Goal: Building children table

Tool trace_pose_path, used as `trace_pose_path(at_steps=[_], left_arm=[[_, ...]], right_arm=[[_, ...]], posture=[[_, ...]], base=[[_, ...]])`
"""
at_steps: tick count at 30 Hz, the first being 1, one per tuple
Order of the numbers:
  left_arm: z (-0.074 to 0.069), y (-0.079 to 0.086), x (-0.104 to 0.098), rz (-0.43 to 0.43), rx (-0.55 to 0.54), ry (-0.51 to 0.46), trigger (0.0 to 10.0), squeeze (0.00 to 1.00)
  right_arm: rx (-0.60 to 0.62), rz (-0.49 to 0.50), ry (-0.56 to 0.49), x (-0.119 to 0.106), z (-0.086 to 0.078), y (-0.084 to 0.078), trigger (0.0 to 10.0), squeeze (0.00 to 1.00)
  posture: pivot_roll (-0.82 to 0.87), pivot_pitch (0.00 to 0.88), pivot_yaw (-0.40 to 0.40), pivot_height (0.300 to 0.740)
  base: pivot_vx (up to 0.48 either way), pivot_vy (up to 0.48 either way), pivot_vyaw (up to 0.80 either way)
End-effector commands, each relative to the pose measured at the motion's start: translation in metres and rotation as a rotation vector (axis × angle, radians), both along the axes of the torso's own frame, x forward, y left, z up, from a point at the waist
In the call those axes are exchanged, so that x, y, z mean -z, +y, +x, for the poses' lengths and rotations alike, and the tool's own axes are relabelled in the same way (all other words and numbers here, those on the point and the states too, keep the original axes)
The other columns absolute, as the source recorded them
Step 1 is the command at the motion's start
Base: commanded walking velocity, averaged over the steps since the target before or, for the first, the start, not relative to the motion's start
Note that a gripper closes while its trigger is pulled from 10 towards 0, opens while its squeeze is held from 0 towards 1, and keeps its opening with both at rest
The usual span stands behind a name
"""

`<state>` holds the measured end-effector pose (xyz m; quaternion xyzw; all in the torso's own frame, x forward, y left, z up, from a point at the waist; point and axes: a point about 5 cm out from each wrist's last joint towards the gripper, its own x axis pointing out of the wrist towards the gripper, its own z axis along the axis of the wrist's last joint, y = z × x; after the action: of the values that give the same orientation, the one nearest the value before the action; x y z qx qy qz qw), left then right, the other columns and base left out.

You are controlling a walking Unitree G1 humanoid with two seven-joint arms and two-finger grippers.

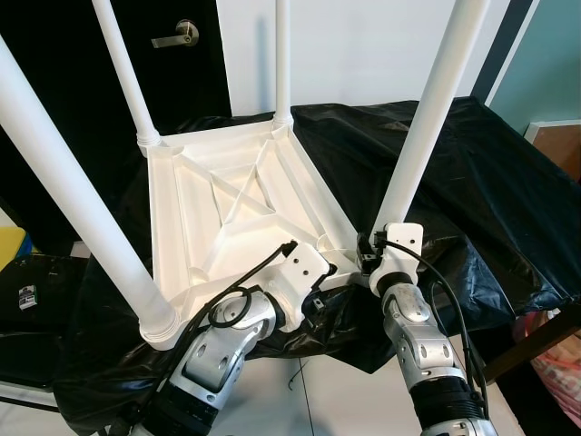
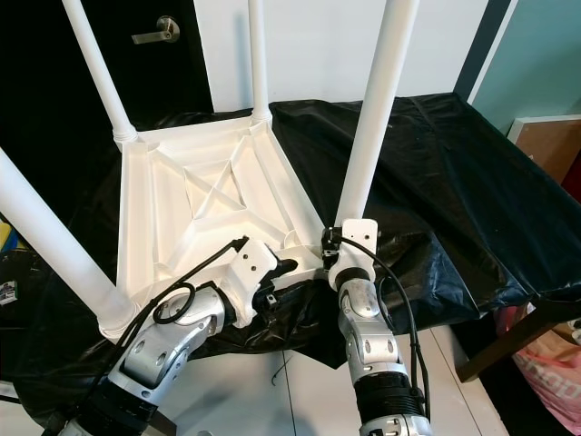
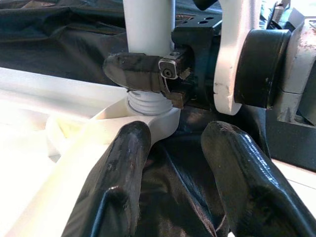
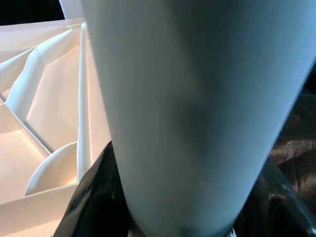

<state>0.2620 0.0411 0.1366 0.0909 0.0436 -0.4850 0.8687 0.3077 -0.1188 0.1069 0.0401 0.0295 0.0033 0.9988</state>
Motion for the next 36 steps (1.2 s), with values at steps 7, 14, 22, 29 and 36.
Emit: trace_pose_path(at_steps=[7, 14, 22, 29, 36], left_arm=[[0.002, -0.001, 0.001, 0.009, -0.007, -0.016, 10.0, 0.00], [0.002, 0.000, 0.000, 0.008, -0.006, -0.020, 10.0, 0.00], [0.001, 0.002, 0.001, 0.012, 0.000, -0.015, 10.0, 0.00], [0.002, 0.003, 0.001, 0.020, 0.013, -0.018, 10.0, 0.00], [0.003, 0.003, -0.001, 0.027, 0.024, -0.022, 10.0, 0.00]], right_arm=[[-0.037, 0.015, 0.052, 0.008, -0.005, 0.008, 10.0, 1.00], [-0.113, 0.013, -0.020, -0.003, -0.003, -0.004, 10.0, 1.00], [-0.385, -0.053, -0.059, -0.007, -0.002, -0.029, 10.0, 1.00], [-0.572, -0.129, -0.053, -0.008, 0.003, -0.032, 10.0, 0.00], [-0.624, -0.179, -0.072, -0.017, 0.020, -0.030, 10.0, 0.00]], posture=[[0.00, 0.000, -0.019, 0.740], [0.00, 0.000, -0.016, 0.740], [-0.01, 0.000, 0.000, 0.740], [-0.01, 0.000, 0.018, 0.740], [-0.01, 0.000, 0.032, 0.740]], base=[[0.000, 0.000, 0.00], [0.000, 0.000, 0.00], [0.000, 0.000, 0.00], [0.000, 0.000, 0.00], [0.000, 0.000, 0.00]])
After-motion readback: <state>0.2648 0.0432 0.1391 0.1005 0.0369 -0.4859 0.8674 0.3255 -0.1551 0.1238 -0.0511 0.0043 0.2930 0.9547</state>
